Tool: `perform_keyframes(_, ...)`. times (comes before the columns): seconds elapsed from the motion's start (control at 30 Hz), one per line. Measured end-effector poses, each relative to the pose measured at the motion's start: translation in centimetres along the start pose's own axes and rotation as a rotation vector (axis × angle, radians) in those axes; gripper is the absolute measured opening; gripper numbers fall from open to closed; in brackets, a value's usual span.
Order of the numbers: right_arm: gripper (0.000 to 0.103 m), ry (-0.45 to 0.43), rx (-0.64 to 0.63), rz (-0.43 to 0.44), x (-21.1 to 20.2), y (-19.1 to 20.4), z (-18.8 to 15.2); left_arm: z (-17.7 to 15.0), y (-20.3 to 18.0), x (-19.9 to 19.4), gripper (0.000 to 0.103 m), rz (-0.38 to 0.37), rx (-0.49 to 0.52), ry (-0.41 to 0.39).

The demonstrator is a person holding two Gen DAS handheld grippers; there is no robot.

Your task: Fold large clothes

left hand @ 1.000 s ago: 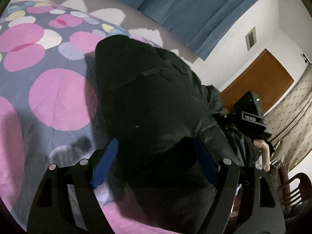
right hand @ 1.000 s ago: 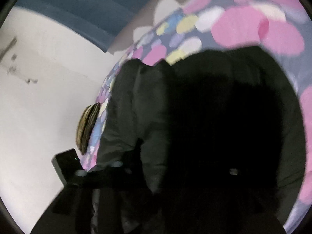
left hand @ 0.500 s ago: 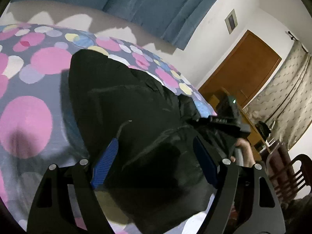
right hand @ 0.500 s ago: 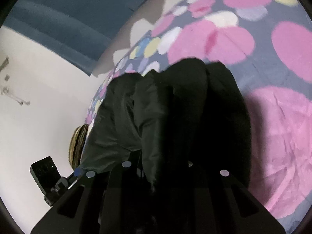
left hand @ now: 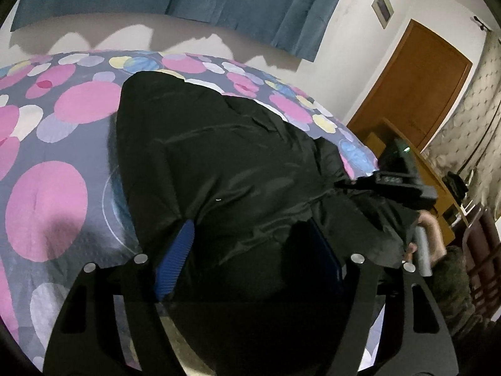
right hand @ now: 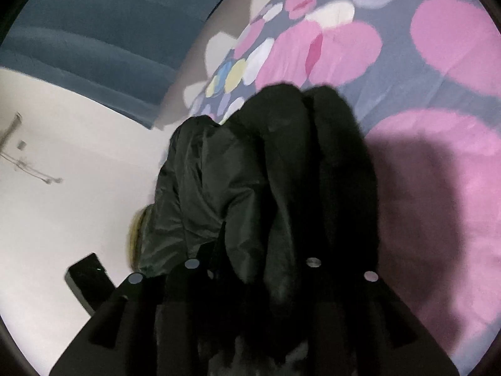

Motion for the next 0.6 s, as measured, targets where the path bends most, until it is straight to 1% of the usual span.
perform_keyframes(0.03, 0.032, -0.008, -0.031, -0.067, -1.3, 1.0, 0.3, 0.0, 0.0, 0.0, 0.072, 0.002, 0.001, -0.001)
perform_keyframes(0.07, 0.032, -0.023, -0.048, -0.115, -2.5, 1.7, 0.5, 0.1, 0.1, 0.0, 0.072, 0.003, -0.002, -0.002)
perform_keyframes(0.13, 0.034, -0.062, -0.072, -0.187, -4.7, 3.3, 0.9, -0.1, 0.2, -0.1, 0.072, 0.002, -0.011, -0.003)
perform_keyframes(0.17, 0.034, -0.084, -0.092, -0.197, -5.8, 4.3, 0.9, -0.1, 0.1, -0.1, 0.072, 0.001, -0.012, -0.003)
perform_keyframes(0.2, 0.034, -0.102, -0.130, -0.181, -6.9, 6.1, 0.9, -0.1, 0.1, -0.1, 0.072, 0.002, -0.012, -0.003)
perform_keyframes(0.23, 0.034, -0.100, -0.159, -0.165, -7.3, 7.2, 0.8, -0.1, 0.0, -0.2, 0.072, 0.007, -0.010, -0.003)
perform_keyframes(0.3, 0.036, -0.055, -0.258, -0.133, -7.2, 10.5, 0.4, -0.2, -0.3, -0.2, 0.072, 0.012, -0.008, -0.004)
perform_keyframes(0.33, 0.037, -0.022, -0.289, -0.120, -6.7, 11.4, 0.1, -0.1, -0.4, -0.1, 0.072, 0.015, -0.007, -0.004)
perform_keyframes(0.37, 0.037, 0.042, -0.324, -0.101, -5.6, 12.3, -0.5, 0.0, -0.5, -0.1, 0.072, 0.018, -0.007, -0.004)
perform_keyframes(0.4, 0.037, 0.092, -0.340, -0.103, -4.8, 12.6, -1.0, 0.0, -0.6, 0.0, 0.072, 0.021, -0.008, -0.004)
perform_keyframes(0.43, 0.037, 0.125, -0.349, -0.124, -4.0, 12.7, -1.3, 0.0, -0.6, 0.0, 0.072, 0.024, -0.008, -0.004)
perform_keyframes(0.47, 0.037, 0.167, -0.356, -0.179, -3.1, 12.2, -1.7, 0.0, -0.7, 0.1, 0.072, 0.026, -0.006, -0.004)
perform_keyframes(0.53, 0.037, 0.204, -0.326, -0.251, -2.2, 10.5, -1.9, 0.0, -0.9, 0.2, 0.072, 0.028, 0.002, -0.003)
perform_keyframes(0.6, 0.036, 0.239, -0.288, -0.288, -1.3, 8.5, -2.3, 0.0, -1.1, 0.3, 0.072, 0.029, 0.012, -0.004)
Point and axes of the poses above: each gripper's, at about its wrist camera, not at the fingertips, and x roughly the way its jaws point, y to its left, z to its top, the point moved 1 cm from there along x, roughly the way its jaws point, and after that the axes turned 13 degrees about -x, right-handed, at the moved point
